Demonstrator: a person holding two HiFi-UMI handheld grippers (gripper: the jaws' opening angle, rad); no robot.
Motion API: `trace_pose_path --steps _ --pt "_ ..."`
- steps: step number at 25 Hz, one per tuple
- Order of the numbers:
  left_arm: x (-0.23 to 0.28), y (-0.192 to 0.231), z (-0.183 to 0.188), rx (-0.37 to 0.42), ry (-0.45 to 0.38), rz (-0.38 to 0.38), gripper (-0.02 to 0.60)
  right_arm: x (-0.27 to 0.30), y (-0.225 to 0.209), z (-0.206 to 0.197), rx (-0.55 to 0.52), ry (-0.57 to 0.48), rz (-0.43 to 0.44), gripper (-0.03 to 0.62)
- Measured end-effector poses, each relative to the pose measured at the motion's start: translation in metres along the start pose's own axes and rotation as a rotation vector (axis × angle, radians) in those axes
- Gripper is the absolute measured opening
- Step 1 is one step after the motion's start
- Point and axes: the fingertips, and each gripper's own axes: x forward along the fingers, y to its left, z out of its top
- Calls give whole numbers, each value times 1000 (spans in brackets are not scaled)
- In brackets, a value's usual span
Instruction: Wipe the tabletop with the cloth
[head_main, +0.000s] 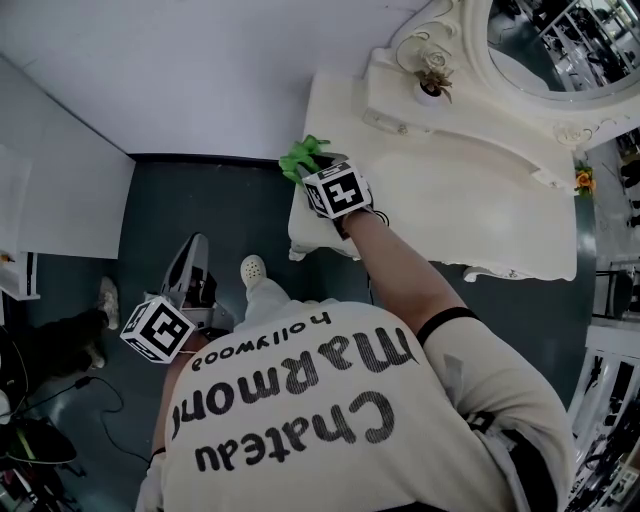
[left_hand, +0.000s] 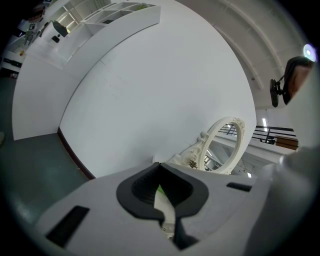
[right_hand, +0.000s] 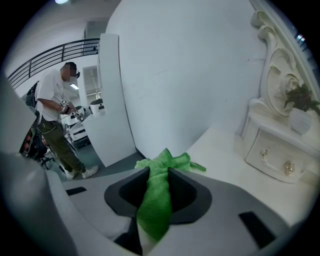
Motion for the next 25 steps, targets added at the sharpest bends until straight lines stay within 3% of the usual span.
trace_pose_path --steps 16,25 --pt "-9 -10 -3 24 -13 4 8 -6 -5 -5 -1 -16 -20 124" --pt "-14 -10 -2 15 -22 15 8 -13 -13 -6 62 -39 -34 123"
